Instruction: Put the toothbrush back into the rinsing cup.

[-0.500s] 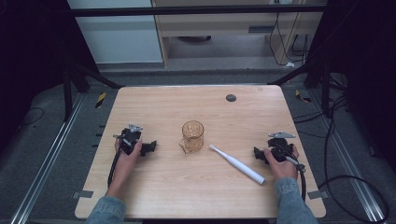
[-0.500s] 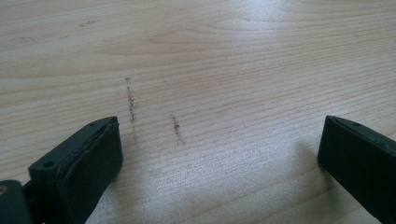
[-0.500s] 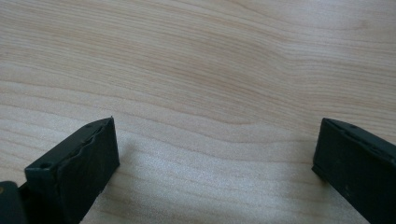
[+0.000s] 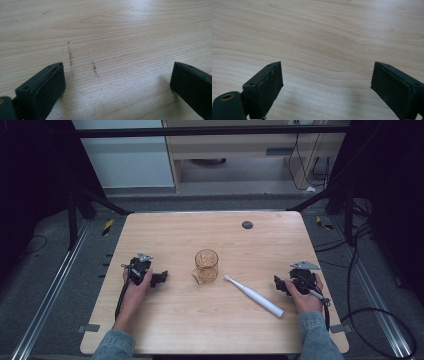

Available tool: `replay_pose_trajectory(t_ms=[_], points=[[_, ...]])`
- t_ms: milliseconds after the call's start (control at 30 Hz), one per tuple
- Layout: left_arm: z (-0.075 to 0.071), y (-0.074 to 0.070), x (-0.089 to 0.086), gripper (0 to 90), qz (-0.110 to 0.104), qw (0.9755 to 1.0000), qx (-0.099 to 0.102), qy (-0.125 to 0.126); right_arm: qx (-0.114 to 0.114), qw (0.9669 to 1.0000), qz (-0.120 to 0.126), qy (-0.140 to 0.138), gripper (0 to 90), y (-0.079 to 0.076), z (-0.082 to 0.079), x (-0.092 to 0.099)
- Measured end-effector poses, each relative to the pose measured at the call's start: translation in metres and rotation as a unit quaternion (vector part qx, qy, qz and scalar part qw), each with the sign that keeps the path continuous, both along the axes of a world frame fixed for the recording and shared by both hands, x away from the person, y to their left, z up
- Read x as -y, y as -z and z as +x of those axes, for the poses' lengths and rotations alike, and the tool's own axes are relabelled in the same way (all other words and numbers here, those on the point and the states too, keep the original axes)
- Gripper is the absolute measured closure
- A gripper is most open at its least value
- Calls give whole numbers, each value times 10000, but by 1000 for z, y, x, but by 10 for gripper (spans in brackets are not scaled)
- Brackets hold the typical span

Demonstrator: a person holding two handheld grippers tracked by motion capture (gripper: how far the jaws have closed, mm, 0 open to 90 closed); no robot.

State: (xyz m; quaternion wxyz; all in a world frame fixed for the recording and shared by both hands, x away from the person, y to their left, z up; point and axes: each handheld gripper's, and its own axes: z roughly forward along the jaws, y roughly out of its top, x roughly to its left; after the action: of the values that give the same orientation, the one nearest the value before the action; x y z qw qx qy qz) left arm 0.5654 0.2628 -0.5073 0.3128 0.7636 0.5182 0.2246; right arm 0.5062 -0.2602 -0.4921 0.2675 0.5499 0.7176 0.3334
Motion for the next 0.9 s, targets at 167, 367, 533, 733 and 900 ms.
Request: replay_pose_trajectory(t_ms=[167, 367, 533, 733, 900], points=[[-1, 0, 0, 0, 11, 10000, -3, -11, 123, 9991, -21, -404, 150, -16, -15, -11], [0, 0, 0, 0, 8, 10000, -3, -27, 156, 9968, -184, -755, 191, -34, -36, -27], [2, 0, 0, 0, -4, 10000, 0, -37, 60, 9924, -523, -1114, 211, -55, -44, -41], [4, 0, 0, 0, 1, 10000, -7, -53, -222, 9844, -740, -1578, 242, -74, -40, -56], [7, 0, 1, 0, -15, 10000, 6, -65, -551, 9787, -828, -1794, 271, -78, -35, -63]])
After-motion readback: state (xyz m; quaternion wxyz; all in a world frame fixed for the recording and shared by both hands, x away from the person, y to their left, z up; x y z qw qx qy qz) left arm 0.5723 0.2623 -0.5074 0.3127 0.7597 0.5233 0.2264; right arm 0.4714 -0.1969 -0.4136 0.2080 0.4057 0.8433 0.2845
